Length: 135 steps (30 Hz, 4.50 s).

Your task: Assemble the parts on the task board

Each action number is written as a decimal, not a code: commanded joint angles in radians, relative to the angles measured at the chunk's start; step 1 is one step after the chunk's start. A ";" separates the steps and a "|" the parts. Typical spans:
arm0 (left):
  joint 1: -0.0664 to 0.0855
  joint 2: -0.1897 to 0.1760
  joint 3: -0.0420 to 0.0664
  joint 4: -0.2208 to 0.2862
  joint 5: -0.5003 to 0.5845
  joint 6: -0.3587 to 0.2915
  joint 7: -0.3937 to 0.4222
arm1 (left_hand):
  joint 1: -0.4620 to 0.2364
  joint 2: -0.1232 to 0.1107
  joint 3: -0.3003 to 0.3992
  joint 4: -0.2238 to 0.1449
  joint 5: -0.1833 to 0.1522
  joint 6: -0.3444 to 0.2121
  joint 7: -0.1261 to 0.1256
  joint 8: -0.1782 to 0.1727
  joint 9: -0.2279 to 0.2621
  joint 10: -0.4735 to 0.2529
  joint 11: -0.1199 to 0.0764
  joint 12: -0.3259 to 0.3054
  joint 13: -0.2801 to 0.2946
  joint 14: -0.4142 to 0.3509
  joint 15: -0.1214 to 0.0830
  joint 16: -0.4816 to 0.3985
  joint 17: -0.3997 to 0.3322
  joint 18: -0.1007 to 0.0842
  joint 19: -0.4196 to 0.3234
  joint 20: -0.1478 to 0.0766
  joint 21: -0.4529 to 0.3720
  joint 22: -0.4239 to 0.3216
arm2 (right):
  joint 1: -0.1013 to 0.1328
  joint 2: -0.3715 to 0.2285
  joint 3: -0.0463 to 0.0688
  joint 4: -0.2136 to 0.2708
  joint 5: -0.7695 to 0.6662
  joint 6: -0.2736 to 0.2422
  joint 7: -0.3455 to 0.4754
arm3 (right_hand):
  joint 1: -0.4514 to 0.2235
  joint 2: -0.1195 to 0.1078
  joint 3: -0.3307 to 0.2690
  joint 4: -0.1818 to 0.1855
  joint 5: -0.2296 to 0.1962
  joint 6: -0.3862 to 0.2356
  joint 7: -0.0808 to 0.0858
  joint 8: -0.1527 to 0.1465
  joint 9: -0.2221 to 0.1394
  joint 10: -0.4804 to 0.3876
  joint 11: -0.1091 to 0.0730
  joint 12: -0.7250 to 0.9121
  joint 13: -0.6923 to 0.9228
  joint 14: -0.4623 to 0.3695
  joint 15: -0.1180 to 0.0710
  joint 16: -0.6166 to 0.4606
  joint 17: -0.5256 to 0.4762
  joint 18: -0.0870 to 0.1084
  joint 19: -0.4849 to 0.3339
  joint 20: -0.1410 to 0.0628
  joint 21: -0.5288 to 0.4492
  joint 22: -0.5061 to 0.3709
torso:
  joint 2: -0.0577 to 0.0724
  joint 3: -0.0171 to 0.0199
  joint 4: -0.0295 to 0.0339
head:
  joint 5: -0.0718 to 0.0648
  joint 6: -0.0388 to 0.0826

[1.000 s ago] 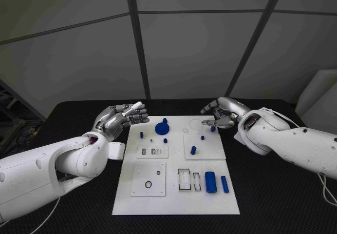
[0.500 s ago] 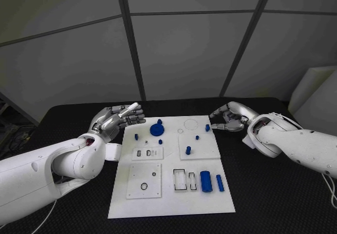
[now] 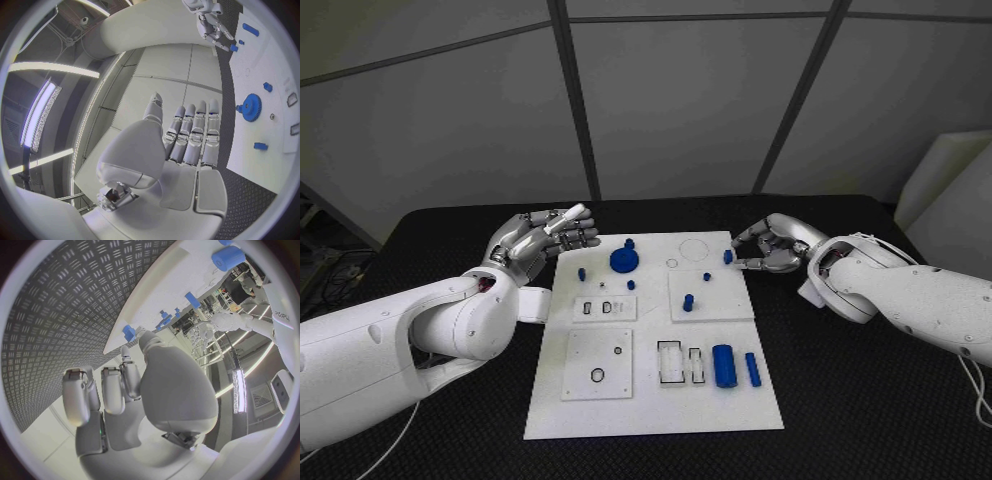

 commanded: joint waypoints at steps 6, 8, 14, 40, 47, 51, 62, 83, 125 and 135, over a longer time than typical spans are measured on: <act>0.001 0.002 0.001 -0.002 -0.006 0.012 0.006 | -0.007 0.004 0.000 -0.006 -0.003 0.005 0.003 -0.006 -0.001 0.006 0.002 -0.004 -0.001 0.000 0.006 -0.005 -0.002 -0.006 0.005 0.000 0.002 -0.001 | 0.001 0.018 0.001 -0.014 0.001 -0.001 0.001 | 0.006 0.008 0.000 -0.003 -0.002 0.002 0.000 0.002 -0.002 -0.004 0.001 -0.001 0.075 0.061 0.002 -0.003 0.078 -0.015 0.105 0.002 0.003 0.263 | -0.001 -0.0004 -0.0004 | -0.001 -0.001; 0.001 0.002 0.001 -0.003 -0.006 0.012 0.006 | -0.007 0.004 0.000 -0.006 -0.003 0.005 0.003 -0.006 -0.001 0.006 0.002 -0.004 -0.001 0.000 0.006 -0.005 -0.002 -0.006 0.005 0.000 0.002 -0.001 | 0.001 0.022 0.001 -0.017 0.001 -0.003 -0.001 | 0.003 0.011 0.000 -0.001 -0.002 0.003 0.000 0.002 -0.002 -0.004 0.001 0.000 0.075 0.061 0.002 -0.003 0.079 -0.015 0.105 0.002 0.003 0.263 | 0.000 -0.0003 -0.0007 | -0.002 -0.001; 0.001 0.005 0.001 -0.004 -0.006 0.013 0.005 | -0.007 0.004 0.000 -0.006 -0.003 0.005 0.003 -0.006 -0.001 0.006 0.002 -0.004 -0.001 0.000 0.006 -0.005 -0.002 -0.006 0.005 0.000 0.002 -0.001 | 0.001 0.036 0.001 -0.026 0.001 -0.009 -0.010 | 0.000 0.017 0.001 0.001 -0.001 0.005 0.000 0.003 -0.003 -0.003 0.001 0.003 0.077 0.062 0.002 -0.002 0.081 -0.015 0.105 0.002 0.003 0.263 | 0.000 0.0003 -0.0005 | -0.005 -0.004; 0.001 0.005 0.001 0.003 -0.006 0.013 0.002 | -0.007 0.005 -0.001 -0.008 -0.004 0.005 0.003 -0.007 -0.002 0.007 0.002 -0.006 -0.001 0.000 0.006 -0.007 -0.002 -0.006 0.004 0.001 0.001 -0.002 | 0.000 0.053 0.001 -0.040 -0.022 -0.006 -0.051 | 0.014 0.052 0.026 -0.024 0.004 0.066 -0.008 0.016 0.000 0.008 -0.007 0.023 0.093 0.065 -0.004 0.004 0.093 -0.015 0.105 -0.002 0.003 0.263 | -0.001 0.0012 0.0000 | -0.012 -0.006; 0.001 0.005 0.001 0.003 -0.006 0.014 0.002 | -0.008 0.006 -0.002 -0.008 -0.004 0.004 0.004 -0.008 -0.002 0.006 0.003 -0.007 -0.001 0.000 0.007 -0.008 -0.002 -0.006 0.004 0.001 0.001 -0.002 | 0.000 0.057 0.001 -0.042 -0.032 -0.004 -0.063 | 0.013 0.051 0.026 -0.025 0.003 0.068 -0.008 0.016 0.000 0.008 -0.007 0.023 0.093 0.065 -0.004 0.005 0.094 -0.015 0.105 -0.003 0.003 0.263 | -0.001 0.0015 -0.0003 | -0.011 -0.007; 0.001 0.005 0.001 0.002 -0.006 0.014 0.001 | -0.008 0.006 -0.002 -0.008 -0.004 0.004 0.004 -0.008 -0.002 0.006 0.003 -0.007 -0.001 0.000 0.007 -0.008 -0.002 -0.006 0.004 0.001 0.001 -0.002 | 0.000 0.061 0.001 -0.045 -0.038 -0.001 -0.068 | 0.013 0.051 0.026 -0.026 0.003 0.068 -0.008 0.016 0.000 0.008 -0.007 0.023 0.093 0.065 -0.004 0.005 0.094 -0.015 0.105 -0.003 0.003 0.263 | -0.002 0.0014 -0.0007 | -0.012 -0.006; 0.001 0.006 0.001 0.001 -0.006 0.015 0.000 | -0.008 0.006 -0.002 -0.008 -0.004 0.004 0.004 -0.008 -0.002 0.006 0.003 -0.007 -0.001 0.000 0.007 -0.008 -0.002 -0.006 0.004 0.001 0.001 -0.002 | 0.000 0.070 0.001 -0.050 -0.040 -0.001 -0.072 | 0.011 0.049 0.025 -0.027 0.000 0.069 -0.008 0.015 0.000 0.008 -0.007 0.023 0.093 0.065 -0.004 0.005 0.094 -0.015 0.105 -0.003 0.003 0.263 | -0.001 0.0015 -0.0001 | -0.013 -0.007; 0.001 0.006 0.001 0.000 -0.006 0.017 -0.004 | -0.009 0.007 -0.003 -0.008 -0.004 0.004 0.004 -0.009 -0.002 0.006 0.003 -0.007 -0.001 0.000 0.007 -0.008 -0.002 -0.006 0.004 0.001 0.001 -0.003 | 0.000 0.071 0.001 -0.043 -0.036 -0.064 -0.073 | 0.009 0.117 0.057 -0.057 0.011 0.186 -0.045 0.048 0.034 0.018 -0.038 0.040 0.107 0.067 -0.029 0.009 0.104 -0.015 0.105 -0.025 0.003 0.263 | -0.002 0.0019 -0.0011 | -0.012 -0.009; 0.004 0.006 0.001 -0.026 -0.006 0.016 -0.008 | -0.013 0.009 -0.005 -0.010 -0.006 0.003 0.005 -0.012 -0.003 0.006 0.004 -0.011 -0.001 0.000 0.008 -0.011 -0.002 -0.006 0.003 0.001 0.000 -0.004 | 0.002 0.286 0.006 0.267 -0.261 -0.060 -0.453 | -0.007 0.133 0.074 -0.108 0.094 0.185 -0.042 0.027 0.055 0.018 -0.036 0.035 0.107 0.067 -0.029 0.006 0.102 -0.015 0.105 -0.028 0.003 0.263 | -0.018 -0.0060 -0.0002 | 0.083 -0.046; 0.005 0.012 0.001 -0.030 -0.006 0.015 -0.008 | -0.014 0.009 -0.006 -0.011 -0.007 0.003 0.006 -0.013 -0.004 0.006 0.005 -0.011 -0.001 -0.001 0.008 -0.012 -0.002 -0.006 0.003 0.002 0.000 -0.005 | -0.008 0.342 -0.022 0.240 -0.316 -0.041 -0.450 | -0.031 0.120 0.064 -0.106 0.091 0.183 -0.041 0.021 0.059 0.018 -0.036 0.035 0.107 0.066 -0.029 0.005 0.102 -0.015 0.105 -0.028 0.003 0.263 | -0.018 -0.0050 0.0005 | 0.091 -0.052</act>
